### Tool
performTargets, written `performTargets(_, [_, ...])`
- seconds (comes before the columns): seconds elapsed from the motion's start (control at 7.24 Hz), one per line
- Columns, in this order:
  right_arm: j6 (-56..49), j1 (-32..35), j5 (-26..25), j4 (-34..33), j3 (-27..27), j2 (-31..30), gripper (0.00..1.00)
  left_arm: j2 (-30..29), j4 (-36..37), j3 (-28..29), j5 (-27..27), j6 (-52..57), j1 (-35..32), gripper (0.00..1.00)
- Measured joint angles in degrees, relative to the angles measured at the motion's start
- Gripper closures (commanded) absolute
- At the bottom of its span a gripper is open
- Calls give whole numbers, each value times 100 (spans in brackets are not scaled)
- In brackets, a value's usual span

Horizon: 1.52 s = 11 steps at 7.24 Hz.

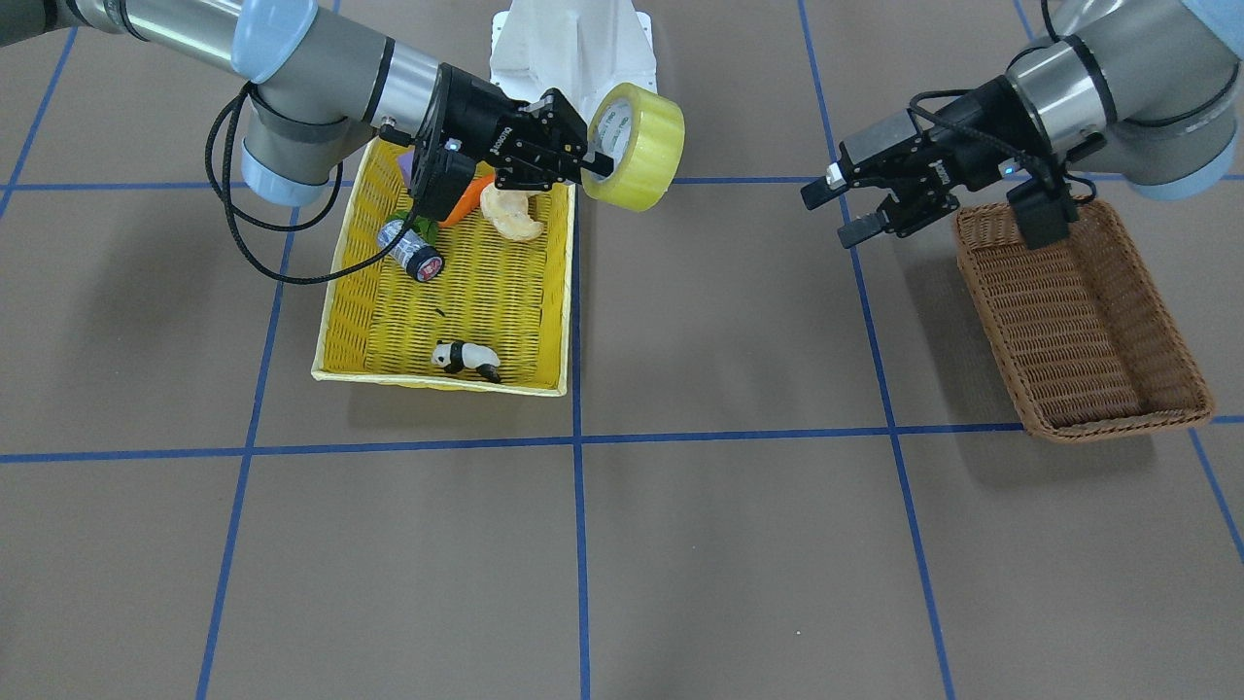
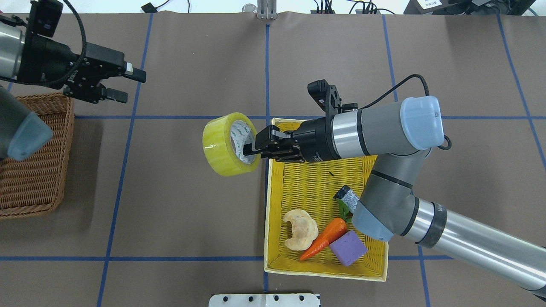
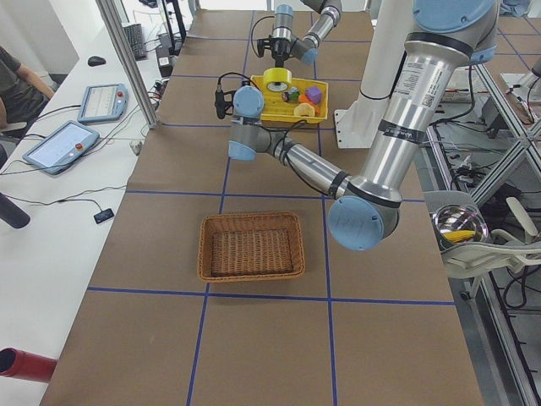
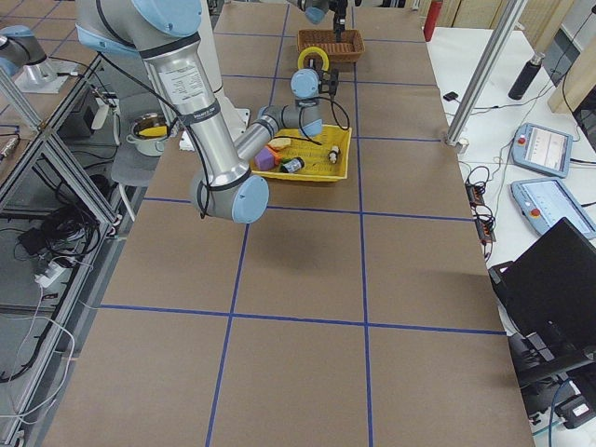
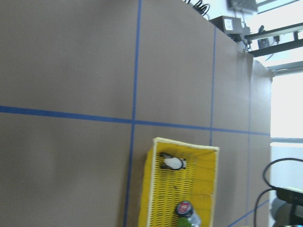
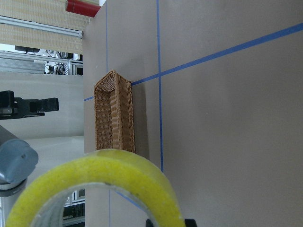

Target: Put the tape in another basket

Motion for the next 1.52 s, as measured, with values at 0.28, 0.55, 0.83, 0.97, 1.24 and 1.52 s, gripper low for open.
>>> performTargets(0.28, [436,-58,-354,1265,-496,33,100,-160,-2108,605,1128,-1972,654,2])
performTargets(0.55, [740,-177,-519,2140,-869,135,100,-428,-2825,775,1446,-2952,936,2])
performTargets(0.83, [821,-376,-599,2442,-942,207,100,-617,-2960,716,1495,-3221,1063,2])
performTargets(0.97, [834,-449,-613,2495,-947,224,100,-647,-3001,677,1533,-3311,1091,2])
performTargets(1.24, [970,-524,-684,2675,-963,245,100,-651,-3222,692,1696,-3425,1128,2])
performTargets(1.52, [1081,-537,-823,2764,-984,263,100,-644,-3330,677,1748,-3449,1221,2])
